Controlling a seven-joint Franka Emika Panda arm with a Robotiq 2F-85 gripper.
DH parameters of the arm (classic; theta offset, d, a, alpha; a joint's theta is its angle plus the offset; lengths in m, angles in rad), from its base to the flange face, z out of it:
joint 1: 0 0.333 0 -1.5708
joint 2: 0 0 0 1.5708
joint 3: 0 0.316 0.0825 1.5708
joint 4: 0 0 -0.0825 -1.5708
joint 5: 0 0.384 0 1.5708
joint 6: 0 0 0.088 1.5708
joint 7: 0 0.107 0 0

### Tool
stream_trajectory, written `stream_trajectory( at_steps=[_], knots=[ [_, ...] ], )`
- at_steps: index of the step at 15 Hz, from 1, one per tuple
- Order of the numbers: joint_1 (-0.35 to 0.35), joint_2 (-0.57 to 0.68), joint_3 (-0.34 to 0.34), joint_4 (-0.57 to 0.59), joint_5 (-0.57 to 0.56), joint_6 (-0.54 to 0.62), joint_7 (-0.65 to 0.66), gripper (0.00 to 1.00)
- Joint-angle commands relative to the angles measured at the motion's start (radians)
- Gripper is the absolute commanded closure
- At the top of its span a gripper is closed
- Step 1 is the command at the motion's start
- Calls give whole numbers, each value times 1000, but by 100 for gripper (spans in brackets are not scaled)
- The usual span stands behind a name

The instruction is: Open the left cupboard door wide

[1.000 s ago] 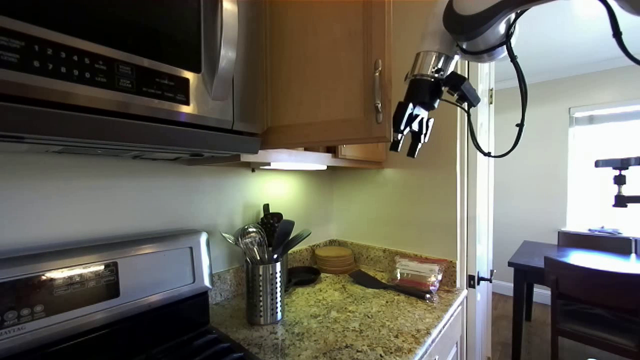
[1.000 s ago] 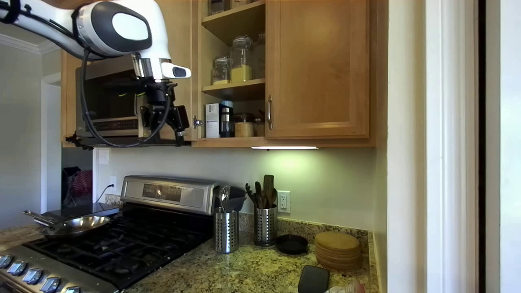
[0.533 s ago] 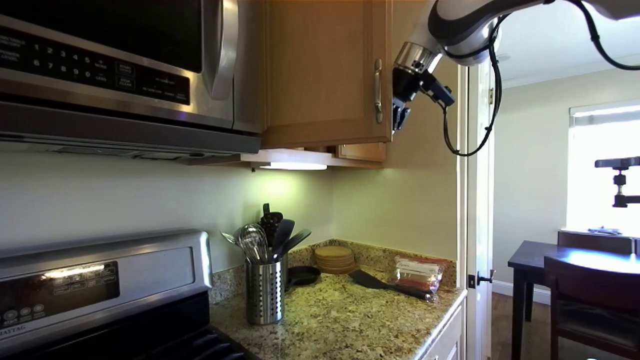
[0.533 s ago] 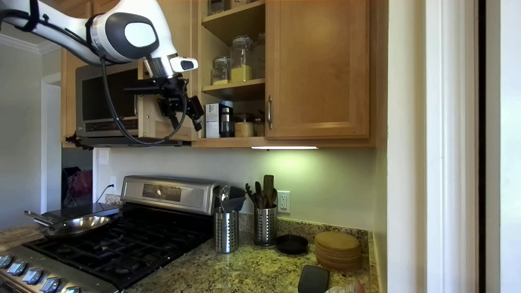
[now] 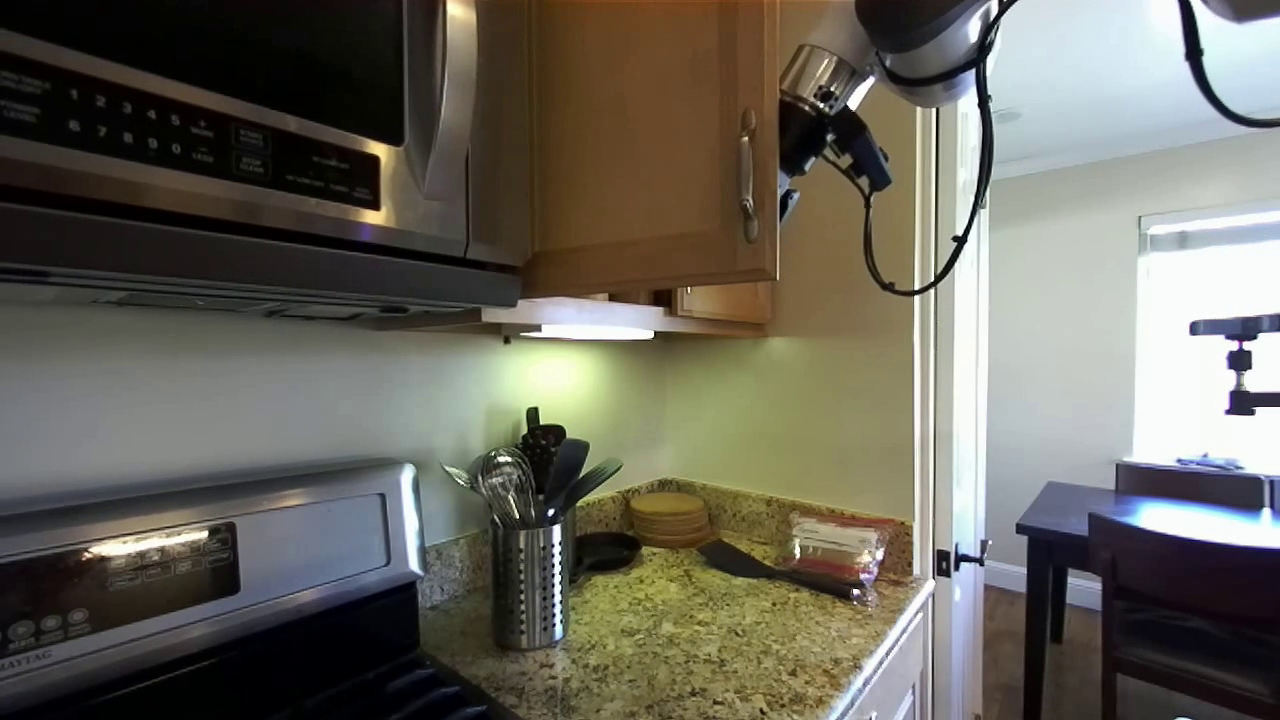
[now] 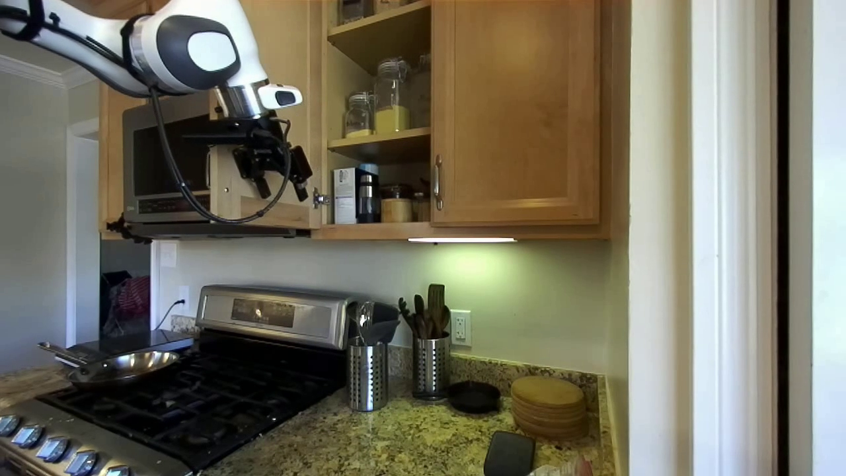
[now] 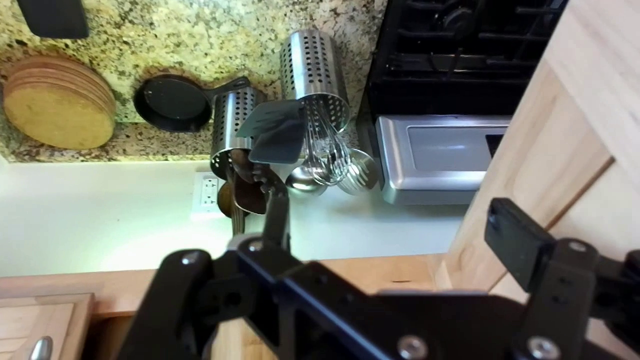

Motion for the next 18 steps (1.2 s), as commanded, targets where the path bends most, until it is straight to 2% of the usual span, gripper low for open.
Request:
stream_trajectory(
  at_steps=[1, 6, 12, 18],
  knots=[
    [44, -3, 4, 13, 42, 4, -51, 0],
    [82, 8, 8, 25, 77, 0, -89, 0],
    [20, 45, -9, -24, 24, -63, -46, 0],
    [-64, 100, -22, -120, -53, -185, 11, 0]
  ],
)
